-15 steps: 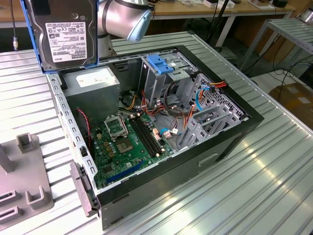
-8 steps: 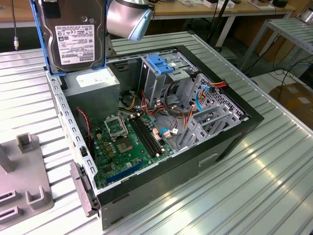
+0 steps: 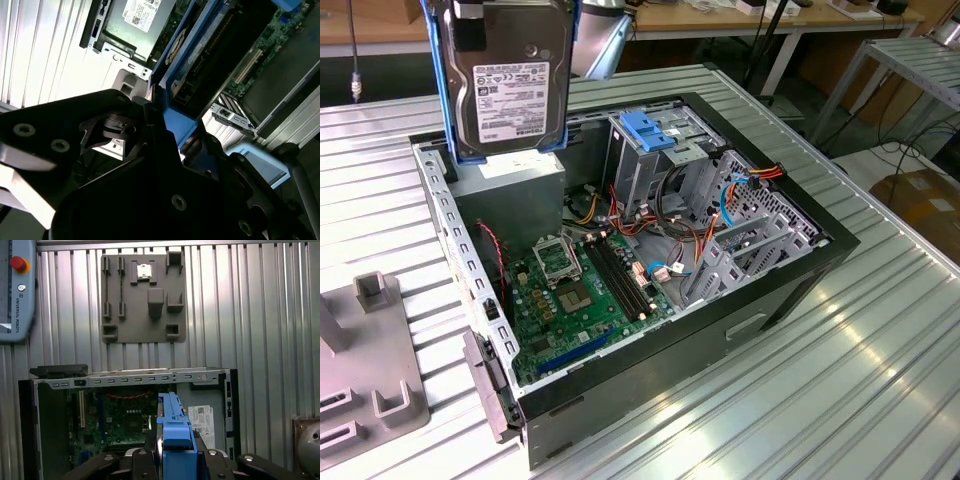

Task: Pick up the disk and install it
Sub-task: 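Pick up the disk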

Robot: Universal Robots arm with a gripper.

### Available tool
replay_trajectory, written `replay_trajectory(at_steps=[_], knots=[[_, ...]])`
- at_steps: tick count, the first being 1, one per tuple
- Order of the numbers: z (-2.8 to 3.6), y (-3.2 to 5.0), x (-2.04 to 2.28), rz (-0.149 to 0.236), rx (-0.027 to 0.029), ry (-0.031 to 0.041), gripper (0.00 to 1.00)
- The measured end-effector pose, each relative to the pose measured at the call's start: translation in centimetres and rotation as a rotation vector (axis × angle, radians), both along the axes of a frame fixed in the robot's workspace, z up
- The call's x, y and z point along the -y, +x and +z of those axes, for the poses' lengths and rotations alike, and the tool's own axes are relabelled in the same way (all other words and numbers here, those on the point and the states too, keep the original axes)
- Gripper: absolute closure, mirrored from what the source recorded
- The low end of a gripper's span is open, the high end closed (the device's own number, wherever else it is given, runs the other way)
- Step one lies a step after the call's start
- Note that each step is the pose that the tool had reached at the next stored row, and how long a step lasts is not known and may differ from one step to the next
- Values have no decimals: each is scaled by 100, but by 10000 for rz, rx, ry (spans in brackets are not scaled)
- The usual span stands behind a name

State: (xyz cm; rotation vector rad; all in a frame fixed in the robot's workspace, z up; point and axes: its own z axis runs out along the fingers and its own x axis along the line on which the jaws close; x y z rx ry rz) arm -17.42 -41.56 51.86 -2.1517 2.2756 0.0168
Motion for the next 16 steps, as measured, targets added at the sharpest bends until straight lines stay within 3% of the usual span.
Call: replay_trajectory(at_steps=[3, 6, 11, 16], knots=[[-2, 70, 64, 1, 1, 3, 63], [-4, 172, 159, 0, 0, 8, 63], [-7, 265, 229, 0, 0, 10, 63], [-15, 444, 320, 0, 0, 10, 63]])
